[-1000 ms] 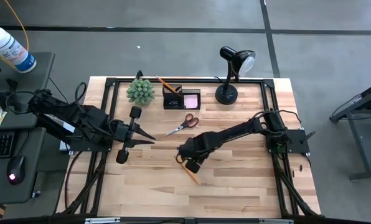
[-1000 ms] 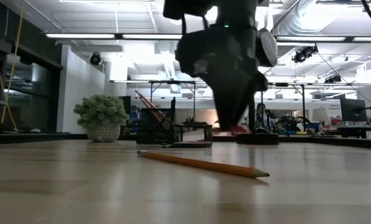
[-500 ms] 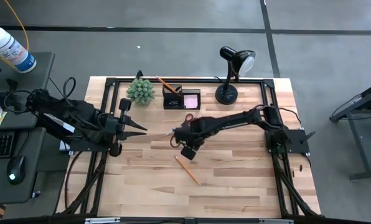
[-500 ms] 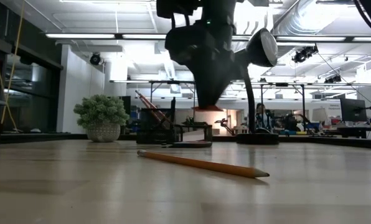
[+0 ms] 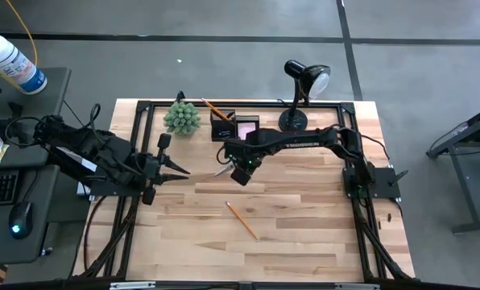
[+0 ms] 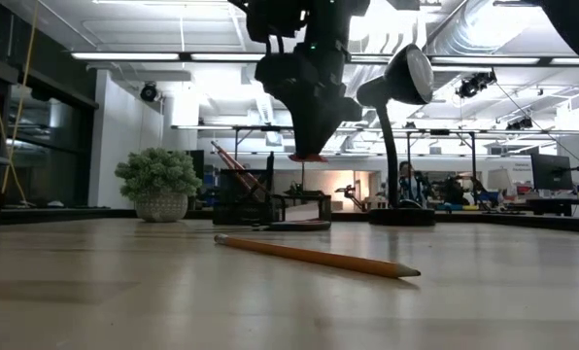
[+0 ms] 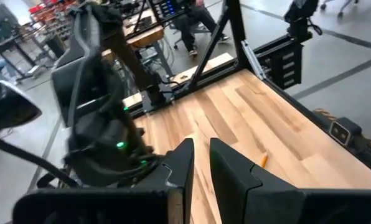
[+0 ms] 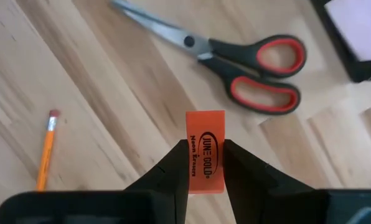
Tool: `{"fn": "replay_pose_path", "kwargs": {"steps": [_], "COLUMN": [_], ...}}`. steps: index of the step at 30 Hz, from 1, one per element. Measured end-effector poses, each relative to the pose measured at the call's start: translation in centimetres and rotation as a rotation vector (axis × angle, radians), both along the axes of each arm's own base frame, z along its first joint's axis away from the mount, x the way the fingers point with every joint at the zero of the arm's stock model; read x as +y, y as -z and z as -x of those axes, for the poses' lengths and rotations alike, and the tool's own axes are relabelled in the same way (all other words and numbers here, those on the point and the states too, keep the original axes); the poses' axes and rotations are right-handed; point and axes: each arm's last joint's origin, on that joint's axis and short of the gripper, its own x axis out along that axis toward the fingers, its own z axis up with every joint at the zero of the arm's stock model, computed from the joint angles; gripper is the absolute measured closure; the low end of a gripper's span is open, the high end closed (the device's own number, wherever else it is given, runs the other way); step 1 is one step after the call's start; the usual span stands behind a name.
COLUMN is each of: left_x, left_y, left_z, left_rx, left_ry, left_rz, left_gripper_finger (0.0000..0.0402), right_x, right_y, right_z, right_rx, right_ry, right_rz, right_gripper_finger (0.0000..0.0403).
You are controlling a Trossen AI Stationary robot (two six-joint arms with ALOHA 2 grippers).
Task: Pick and place office supplies into organizer
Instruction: Put the orange eraser into the black desk organizer
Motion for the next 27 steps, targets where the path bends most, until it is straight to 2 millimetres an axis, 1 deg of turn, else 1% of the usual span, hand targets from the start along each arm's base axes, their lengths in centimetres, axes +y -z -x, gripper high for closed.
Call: {"fn": "replay_pose_path", "kwargs": {"steps": [11, 17, 23, 27], "left_x": [-0.1, 0.1, 0.1, 0.2], "left_y": [0.3, 0.4, 0.5, 0.9], "left_z": [0.1, 0.1, 0.2, 0.3], "left_rx": [0.033, 0.043, 0.047, 0.092], "left_ry": [0.036, -0.004, 0.003, 0.003], "left_rz": [-0.023, -0.065, -0.092, -0.106], "left_gripper_finger": [0.0360, 0.0360, 0.0360, 0.0360], "right_x": [-3.1, -4.4, -5.7, -6.5], "right_y": [-0.2, -0.3, -0.4, -0.4], "right_z": [0.1, 0.1, 0.0, 0.1], "right_rx": [-0.013, -0.031, -0.064, -0.076], "right_ry": [-0.010, -0.013, -0.002, 0.008], "right_rz": [0.020, 0.026, 0.030, 0.016], "right_gripper_finger": [0.0320, 0.0320, 0.0320, 0.0320]}}
